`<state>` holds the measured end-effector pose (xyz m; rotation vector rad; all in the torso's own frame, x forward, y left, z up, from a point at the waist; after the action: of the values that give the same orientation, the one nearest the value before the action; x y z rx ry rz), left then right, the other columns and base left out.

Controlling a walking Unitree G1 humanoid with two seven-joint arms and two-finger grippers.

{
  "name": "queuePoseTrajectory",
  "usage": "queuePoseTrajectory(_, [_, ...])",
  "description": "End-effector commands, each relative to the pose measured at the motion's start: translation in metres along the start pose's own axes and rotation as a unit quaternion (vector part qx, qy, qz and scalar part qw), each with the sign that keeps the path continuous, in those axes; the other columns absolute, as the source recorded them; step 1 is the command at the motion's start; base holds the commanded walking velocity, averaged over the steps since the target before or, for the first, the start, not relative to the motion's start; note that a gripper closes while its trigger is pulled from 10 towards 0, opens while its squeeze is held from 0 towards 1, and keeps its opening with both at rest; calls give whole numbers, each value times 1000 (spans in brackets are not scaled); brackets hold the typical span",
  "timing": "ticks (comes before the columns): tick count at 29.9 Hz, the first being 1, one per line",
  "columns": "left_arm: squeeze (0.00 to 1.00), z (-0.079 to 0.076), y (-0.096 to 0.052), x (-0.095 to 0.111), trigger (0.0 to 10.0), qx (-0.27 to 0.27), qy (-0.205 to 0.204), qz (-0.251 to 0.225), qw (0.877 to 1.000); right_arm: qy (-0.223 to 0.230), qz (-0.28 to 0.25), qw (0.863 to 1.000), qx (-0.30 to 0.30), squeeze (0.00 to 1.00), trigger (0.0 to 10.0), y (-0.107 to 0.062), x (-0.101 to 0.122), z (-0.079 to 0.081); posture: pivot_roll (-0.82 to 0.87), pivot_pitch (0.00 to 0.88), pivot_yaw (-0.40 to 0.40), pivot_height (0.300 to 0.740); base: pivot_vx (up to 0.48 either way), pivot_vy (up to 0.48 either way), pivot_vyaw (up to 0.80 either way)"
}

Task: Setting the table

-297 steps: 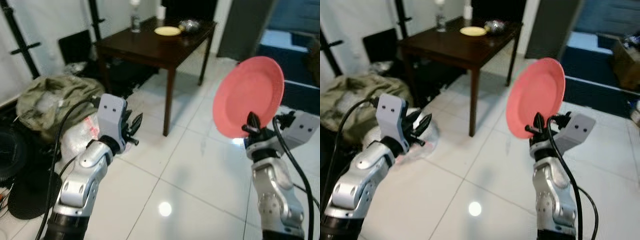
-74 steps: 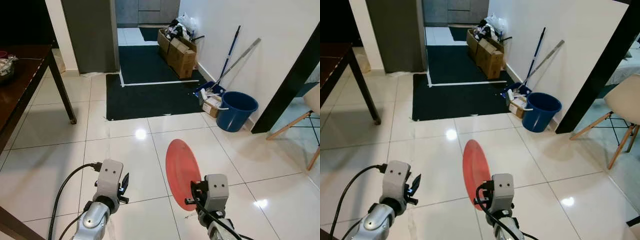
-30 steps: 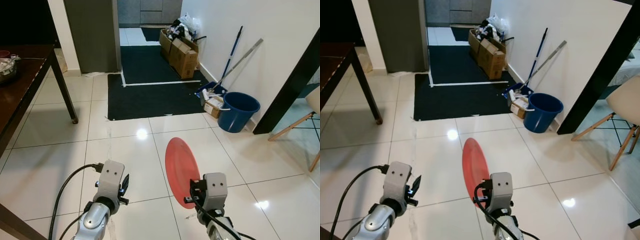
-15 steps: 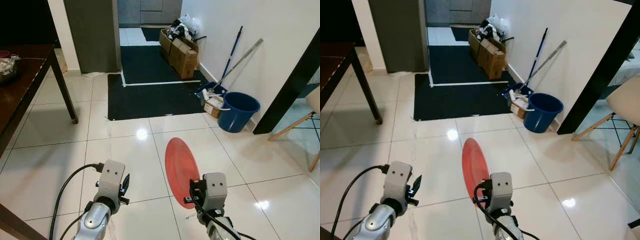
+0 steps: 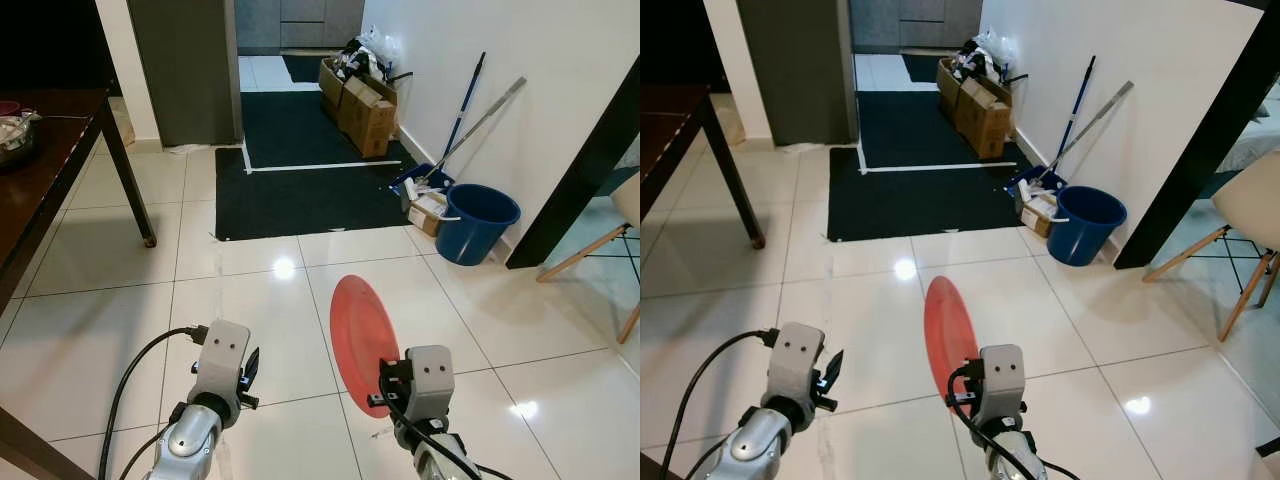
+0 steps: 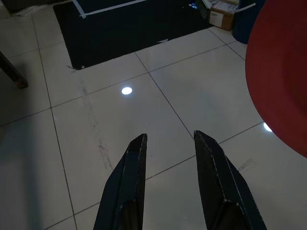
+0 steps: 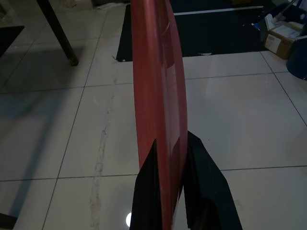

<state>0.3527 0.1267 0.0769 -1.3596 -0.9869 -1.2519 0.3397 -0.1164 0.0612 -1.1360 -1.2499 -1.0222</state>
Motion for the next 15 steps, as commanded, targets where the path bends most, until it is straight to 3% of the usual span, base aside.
queuePoseTrajectory(1, [0,-1,-3,-9,10000,1,1,14,1000,3,5,1000,-2,0,10000,-3,-5,0,148,110,37,740,0,0,0])
queuePoseTrajectory(15, [0,-4,-3,-10,10000,-4,-1,17,1000,2,2,1000,-9,0,10000,-5,-4,-3,136,115,45,740,0,0,0])
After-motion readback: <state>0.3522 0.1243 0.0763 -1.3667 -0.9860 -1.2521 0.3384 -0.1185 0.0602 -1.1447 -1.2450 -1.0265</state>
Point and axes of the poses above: a point about 5 cm out from each wrist's last joint towards the gripper, its own y axis pointing out of the wrist towards the gripper, its own x axis along the axis of the wrist's last joint, z = x × y, the point moved 6 cm from there along y, pointing out of the wrist towards the gripper, and after that the axes turned 5 degrees about -y, right-handed, at the moved point
